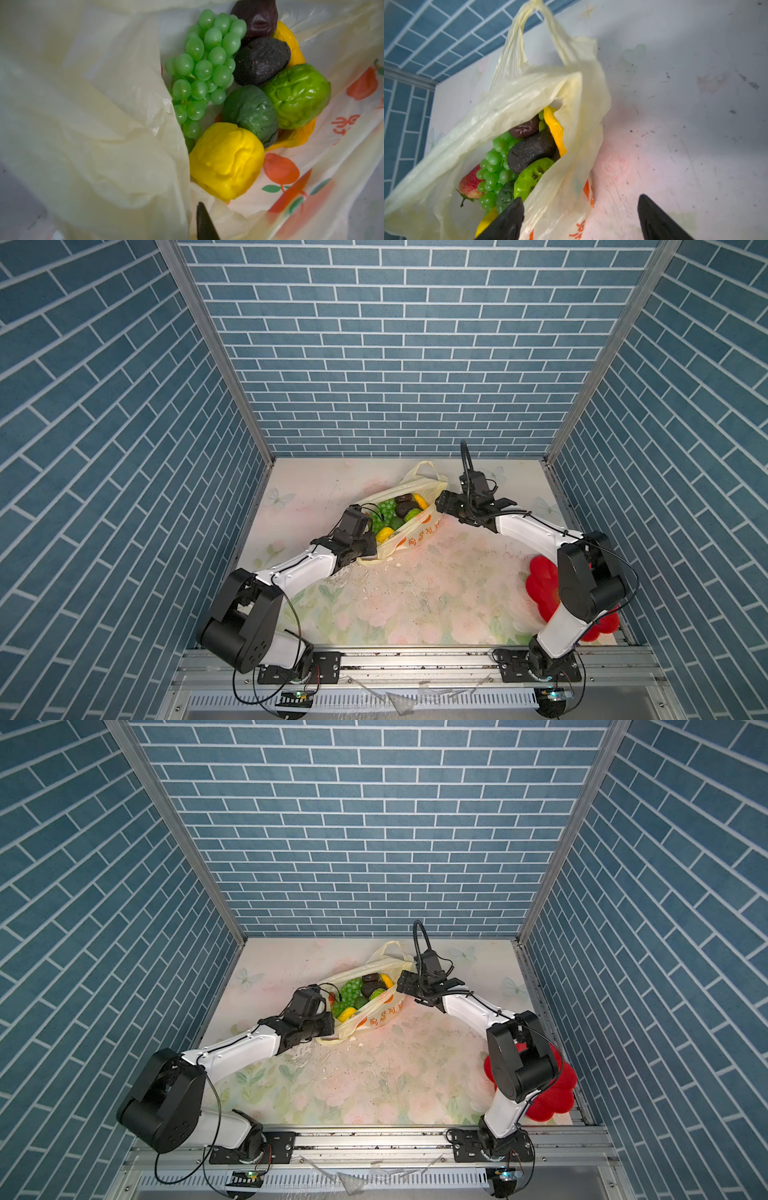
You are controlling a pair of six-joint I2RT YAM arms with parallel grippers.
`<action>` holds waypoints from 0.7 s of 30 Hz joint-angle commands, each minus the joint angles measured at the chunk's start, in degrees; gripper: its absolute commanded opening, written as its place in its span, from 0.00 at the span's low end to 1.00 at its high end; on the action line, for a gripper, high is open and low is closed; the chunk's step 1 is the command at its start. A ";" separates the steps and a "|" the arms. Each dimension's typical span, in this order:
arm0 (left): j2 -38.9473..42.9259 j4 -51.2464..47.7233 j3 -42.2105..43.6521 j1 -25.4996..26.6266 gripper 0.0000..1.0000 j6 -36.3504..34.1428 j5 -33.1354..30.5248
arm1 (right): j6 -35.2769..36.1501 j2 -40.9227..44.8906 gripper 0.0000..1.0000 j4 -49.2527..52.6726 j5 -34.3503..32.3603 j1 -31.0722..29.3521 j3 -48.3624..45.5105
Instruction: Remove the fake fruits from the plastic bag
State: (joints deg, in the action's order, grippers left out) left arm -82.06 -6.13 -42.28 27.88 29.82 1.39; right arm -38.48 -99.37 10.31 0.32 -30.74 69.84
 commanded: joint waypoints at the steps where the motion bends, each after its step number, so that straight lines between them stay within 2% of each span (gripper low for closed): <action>1: 2.06 -5.65 -1.38 0.56 0.44 -0.36 -3.77 | 3.85 -4.05 0.86 7.65 -6.95 -2.64 8.02; 3: 3.95 -11.89 -3.27 0.56 0.61 -0.15 -8.16 | 4.49 -6.80 0.86 10.84 -9.75 -3.70 11.78; 5: 5.72 -17.48 -4.73 0.51 0.74 0.38 -12.32 | 4.90 -9.09 0.86 12.53 -11.20 -4.00 14.16; 9: 7.99 -25.63 -7.83 0.38 0.86 -0.59 -18.55 | 5.50 -12.06 0.84 14.50 -11.12 -4.06 17.20; 13: 4.69 -26.13 -12.70 0.21 0.91 -3.55 -20.89 | 6.37 -11.42 0.78 14.11 -12.93 -4.06 16.08; 16: -2.17 -26.12 -18.98 0.07 0.93 -4.45 -22.65 | 7.01 -10.29 0.64 13.61 -13.05 -4.07 14.78; 18: -7.60 -25.76 -22.93 -1.39 0.93 -4.52 -21.07 | 7.28 -9.11 0.55 13.03 -12.81 -4.06 13.40; 21: -14.28 -26.09 -28.10 -3.72 0.83 -4.10 -18.43 | 7.37 -6.77 0.38 11.54 -12.61 -4.06 9.77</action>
State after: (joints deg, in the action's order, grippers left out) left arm -91.59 -29.80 -67.26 26.37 26.37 -17.85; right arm -32.08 -109.80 21.80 -11.03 -34.87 82.98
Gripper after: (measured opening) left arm 0.862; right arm 0.424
